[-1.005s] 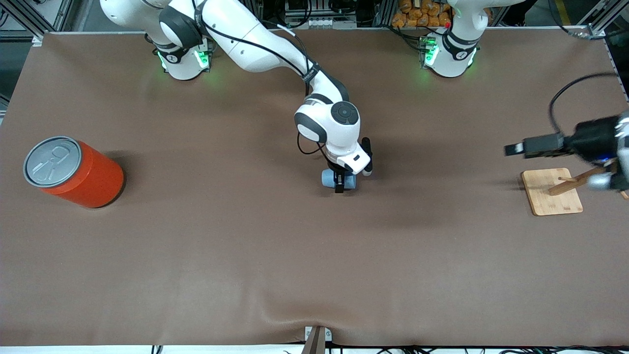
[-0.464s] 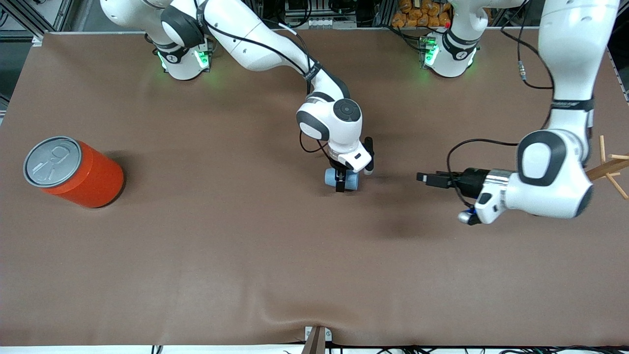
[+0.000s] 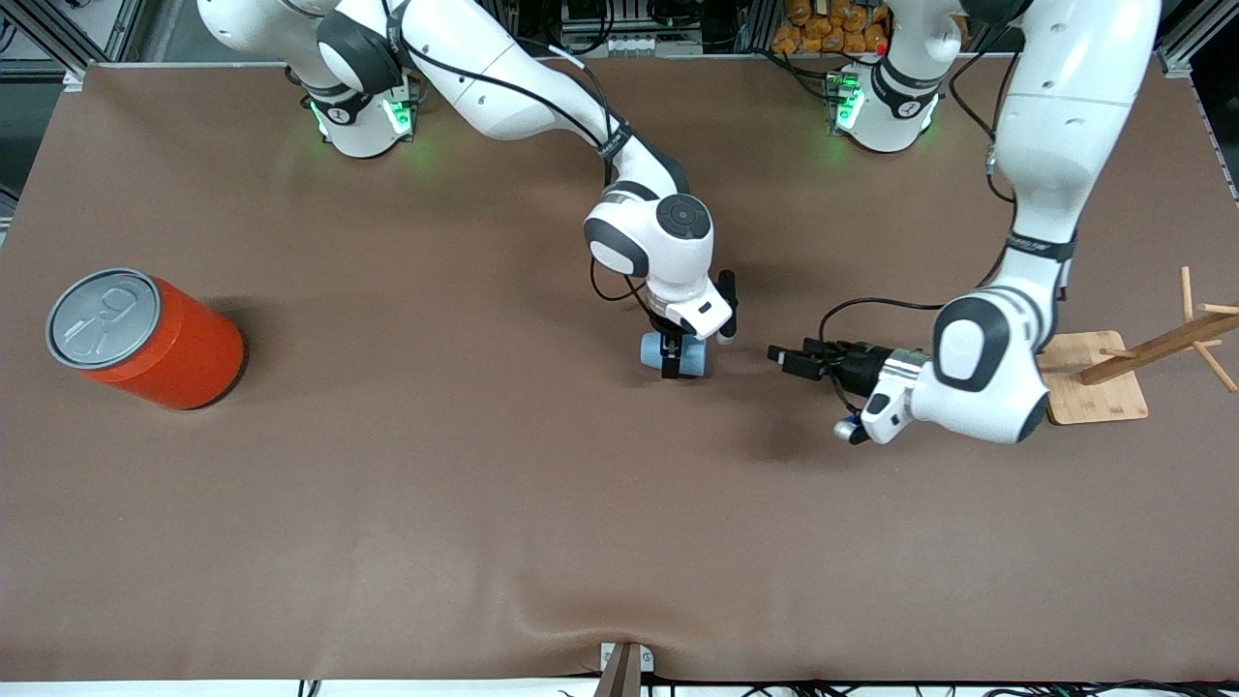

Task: Flip cup
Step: 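Reach the left gripper to the cup held by the right gripper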

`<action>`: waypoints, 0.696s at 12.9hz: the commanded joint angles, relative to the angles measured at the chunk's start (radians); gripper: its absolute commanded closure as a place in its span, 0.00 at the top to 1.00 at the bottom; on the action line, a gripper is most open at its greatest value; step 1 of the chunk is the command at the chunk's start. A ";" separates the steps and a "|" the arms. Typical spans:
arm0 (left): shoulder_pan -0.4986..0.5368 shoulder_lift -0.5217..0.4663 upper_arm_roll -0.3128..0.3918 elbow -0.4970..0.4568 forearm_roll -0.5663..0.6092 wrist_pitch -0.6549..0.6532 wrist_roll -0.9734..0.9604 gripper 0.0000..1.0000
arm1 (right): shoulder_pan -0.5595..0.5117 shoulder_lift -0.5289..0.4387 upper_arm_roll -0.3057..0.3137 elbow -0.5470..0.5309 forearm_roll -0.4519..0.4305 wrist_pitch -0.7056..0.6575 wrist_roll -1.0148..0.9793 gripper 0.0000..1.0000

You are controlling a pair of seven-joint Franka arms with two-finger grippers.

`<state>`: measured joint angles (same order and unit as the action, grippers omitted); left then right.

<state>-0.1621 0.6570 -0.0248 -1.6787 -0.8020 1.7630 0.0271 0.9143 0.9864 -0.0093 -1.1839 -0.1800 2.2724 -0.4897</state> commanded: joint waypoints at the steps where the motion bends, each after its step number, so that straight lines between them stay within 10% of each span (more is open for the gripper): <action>1: -0.069 0.029 0.006 0.008 -0.022 0.111 -0.048 1.00 | 0.008 -0.014 -0.004 0.026 -0.020 -0.017 0.025 1.00; 9: -0.171 0.065 0.006 0.039 -0.101 0.188 -0.134 1.00 | -0.034 -0.271 -0.003 0.030 0.072 -0.411 0.019 1.00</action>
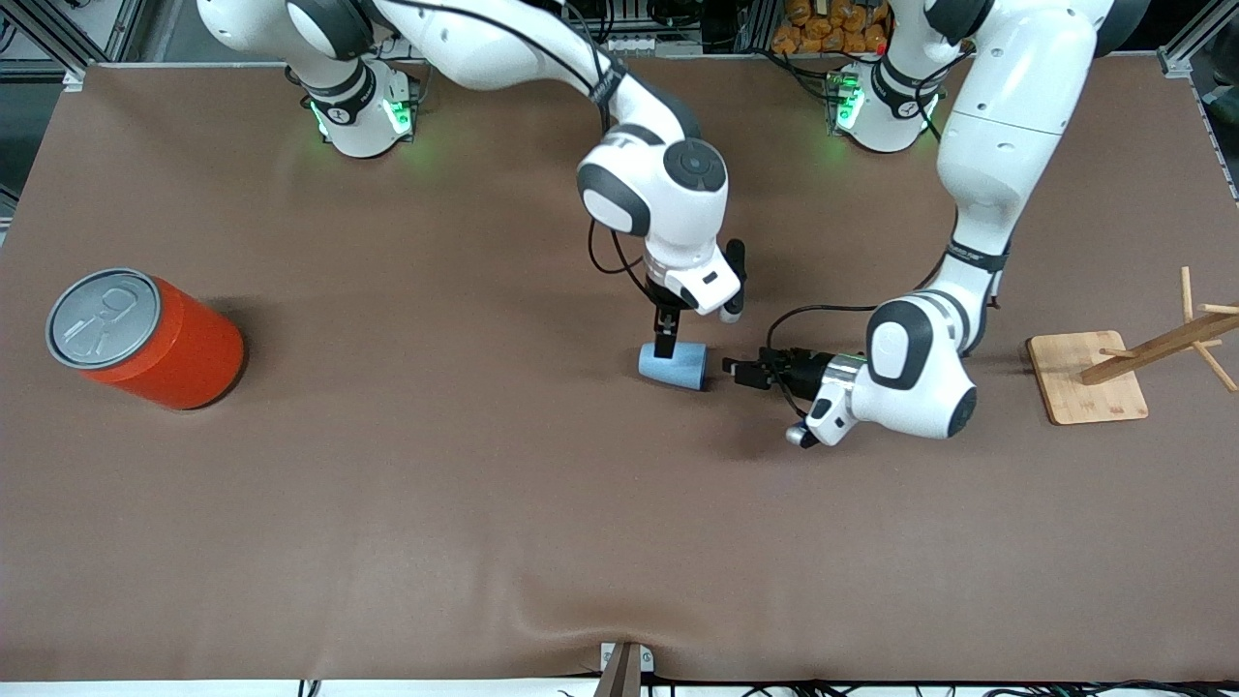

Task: Flip cup
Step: 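Grasp the cup with the left gripper while the right gripper releases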

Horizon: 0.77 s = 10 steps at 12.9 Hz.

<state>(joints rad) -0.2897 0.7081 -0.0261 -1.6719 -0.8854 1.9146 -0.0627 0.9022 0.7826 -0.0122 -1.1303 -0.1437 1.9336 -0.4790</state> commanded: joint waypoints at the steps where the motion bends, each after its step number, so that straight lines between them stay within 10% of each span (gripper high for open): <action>1: -0.058 0.023 0.008 0.050 -0.023 0.061 -0.069 1.00 | -0.047 -0.118 -0.003 -0.023 0.036 -0.115 0.008 1.00; 10: -0.141 0.076 0.008 0.107 -0.087 0.215 -0.146 0.96 | -0.578 -0.351 0.011 -0.019 0.124 -0.334 0.010 1.00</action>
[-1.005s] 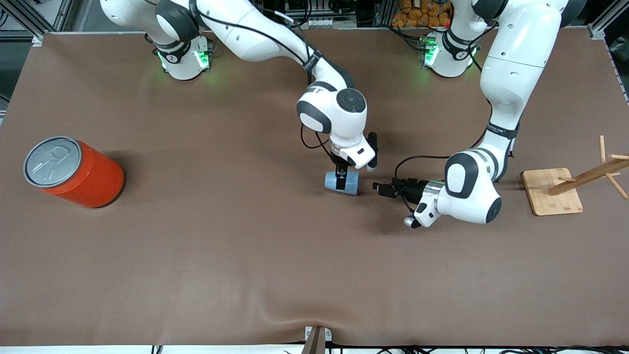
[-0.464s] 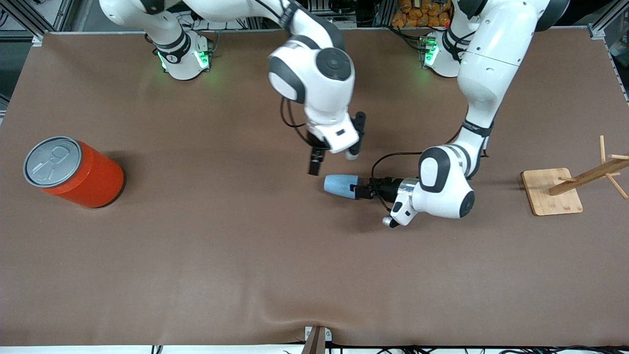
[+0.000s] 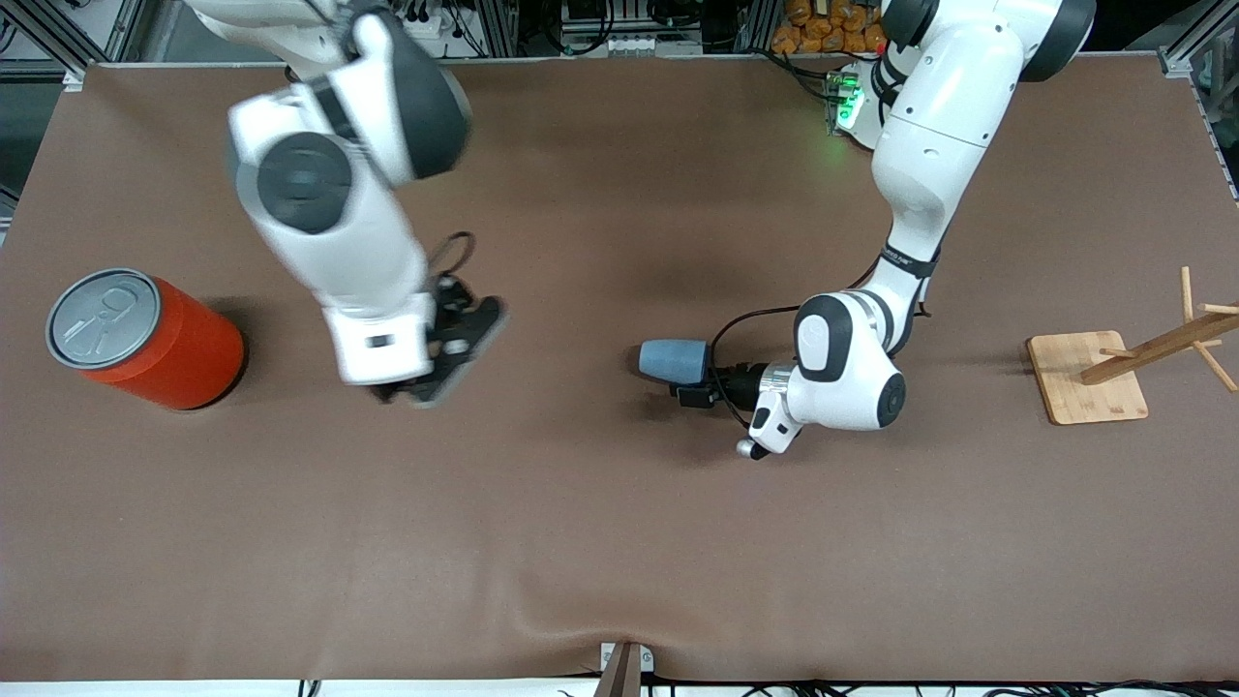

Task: Flip cup
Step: 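Hold the cup with the left gripper while the right arm withdraws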

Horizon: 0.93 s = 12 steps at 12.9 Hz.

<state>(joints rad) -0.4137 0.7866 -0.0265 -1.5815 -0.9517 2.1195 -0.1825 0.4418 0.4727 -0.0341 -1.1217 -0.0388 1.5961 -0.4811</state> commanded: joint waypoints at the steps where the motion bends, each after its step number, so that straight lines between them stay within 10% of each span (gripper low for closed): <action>1: -0.019 -0.004 0.008 0.014 -0.019 0.004 -0.041 0.96 | -0.170 -0.039 0.037 0.009 0.022 0.025 0.004 1.00; 4: -0.033 -0.006 0.007 0.009 -0.015 -0.006 -0.064 0.93 | -0.339 -0.064 0.046 0.028 0.108 -0.033 0.002 1.00; 6: -0.033 -0.007 0.008 0.008 -0.007 -0.056 -0.077 0.56 | -0.394 -0.120 0.045 0.025 0.115 -0.065 0.028 1.00; 12: -0.025 -0.017 0.010 0.012 0.157 -0.171 -0.137 0.00 | -0.483 -0.349 0.037 -0.183 0.146 -0.193 0.569 1.00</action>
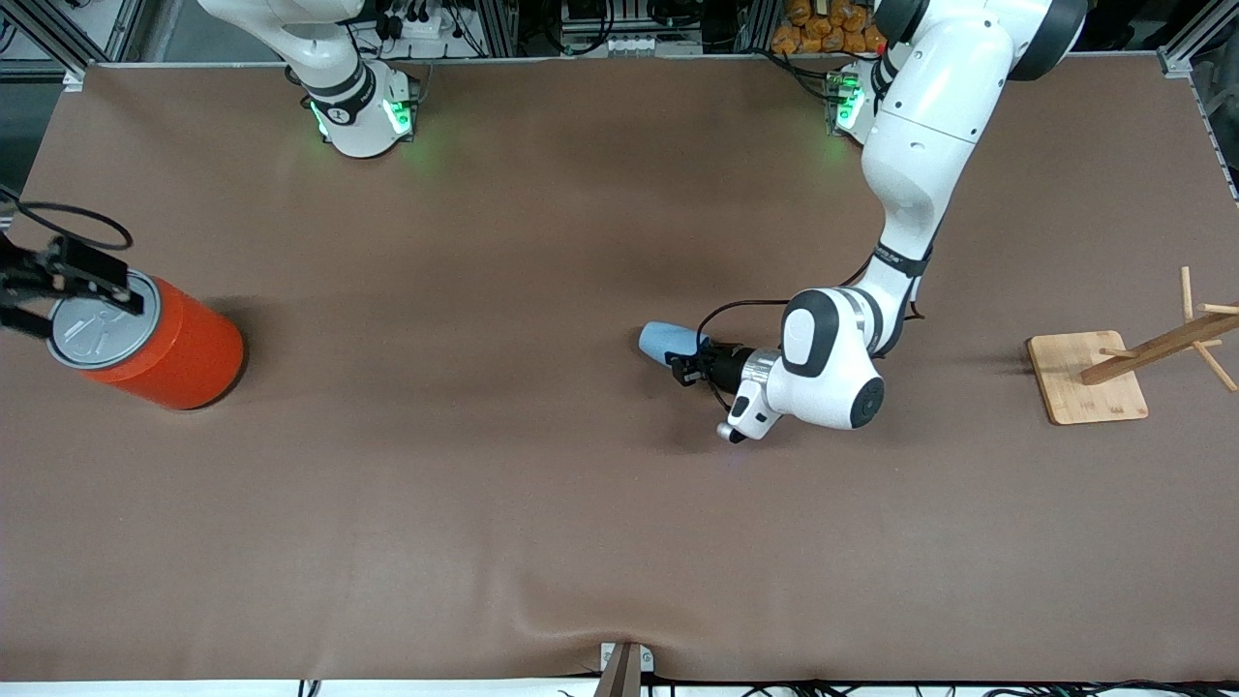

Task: Flip cup
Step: 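Hold the cup with the left gripper while the right arm withdraws, then carry the cup toward the wooden stand and lower it upright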

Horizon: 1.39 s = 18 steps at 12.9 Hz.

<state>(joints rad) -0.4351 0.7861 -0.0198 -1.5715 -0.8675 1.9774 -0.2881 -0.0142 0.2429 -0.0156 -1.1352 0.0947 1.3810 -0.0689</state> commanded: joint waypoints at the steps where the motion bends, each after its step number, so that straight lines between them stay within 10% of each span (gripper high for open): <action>1: -0.004 -0.018 0.003 0.008 0.109 -0.029 -0.033 0.00 | -0.024 -0.166 0.020 -0.228 0.013 0.033 0.165 1.00; 5: -0.002 -0.079 0.039 0.010 0.130 -0.029 -0.051 0.00 | -0.026 -0.313 0.019 -0.446 0.013 0.119 0.123 1.00; 14: 0.028 -0.255 0.150 -0.015 0.841 0.099 -0.284 0.00 | -0.027 -0.274 0.017 -0.319 -0.082 0.040 -0.005 1.00; 18: 0.133 -0.240 0.150 -0.082 0.910 0.324 -0.303 0.00 | -0.026 -0.274 0.016 -0.317 -0.075 0.013 -0.031 1.00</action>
<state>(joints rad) -0.3431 0.5525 0.1336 -1.6035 0.0173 2.1925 -0.5739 -0.0215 -0.0282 -0.0111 -1.4644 0.0165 1.4100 -0.0797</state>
